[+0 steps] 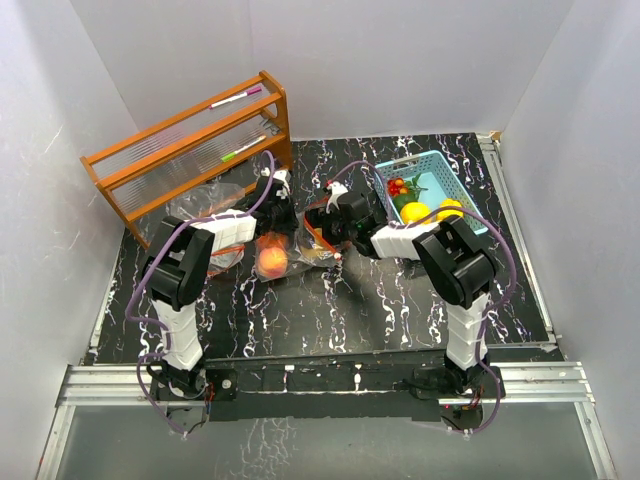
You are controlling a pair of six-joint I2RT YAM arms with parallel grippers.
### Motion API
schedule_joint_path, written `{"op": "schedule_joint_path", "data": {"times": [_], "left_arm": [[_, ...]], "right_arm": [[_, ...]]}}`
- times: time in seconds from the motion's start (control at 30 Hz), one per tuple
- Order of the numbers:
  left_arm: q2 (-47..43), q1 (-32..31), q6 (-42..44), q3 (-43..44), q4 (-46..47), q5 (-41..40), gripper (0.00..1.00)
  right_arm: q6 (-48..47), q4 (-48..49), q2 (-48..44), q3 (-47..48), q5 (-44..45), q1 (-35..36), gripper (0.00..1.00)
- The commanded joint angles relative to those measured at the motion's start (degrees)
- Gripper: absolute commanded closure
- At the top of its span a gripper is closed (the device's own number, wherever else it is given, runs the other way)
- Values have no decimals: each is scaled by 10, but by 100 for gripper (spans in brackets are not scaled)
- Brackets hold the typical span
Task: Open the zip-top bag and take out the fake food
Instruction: Pick up the fake fruit from the zipper food storage bag, then place the fake fruit in the bin.
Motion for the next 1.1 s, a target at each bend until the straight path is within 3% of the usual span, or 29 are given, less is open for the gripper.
{"op": "schedule_joint_path", "data": {"times": [0.0,0.13,0.23,0.33,0.37,0.6,0.83,1.07], "left_arm": [[-10,-3,-3,-1,-13,3,100],[-10,-3,-9,4,-8,5,100],[-10,-3,-10,7,-10,9,100],[-16,-3,-12,2,-6,9,100],[-18,-3,-12,0,-6,9,100],[-33,3,-16,-22,4,11,100],[-34,7,-33,-36,33,43,100],[-39,7,-41,-30,35,38,100]], "right_arm": [[-52,-63,-48,-16,10,7,2],[-75,-102,-67,-35,19,14,5],[-78,-111,-85,-53,37,17,20],[-73,-114,-105,-61,71,17,43],[-74,-116,-113,-58,75,17,45],[-78,-133,-192,-21,77,-17,47],[-87,-152,-279,-9,107,-126,45],[-61,-126,-199,28,131,-250,41]]}}
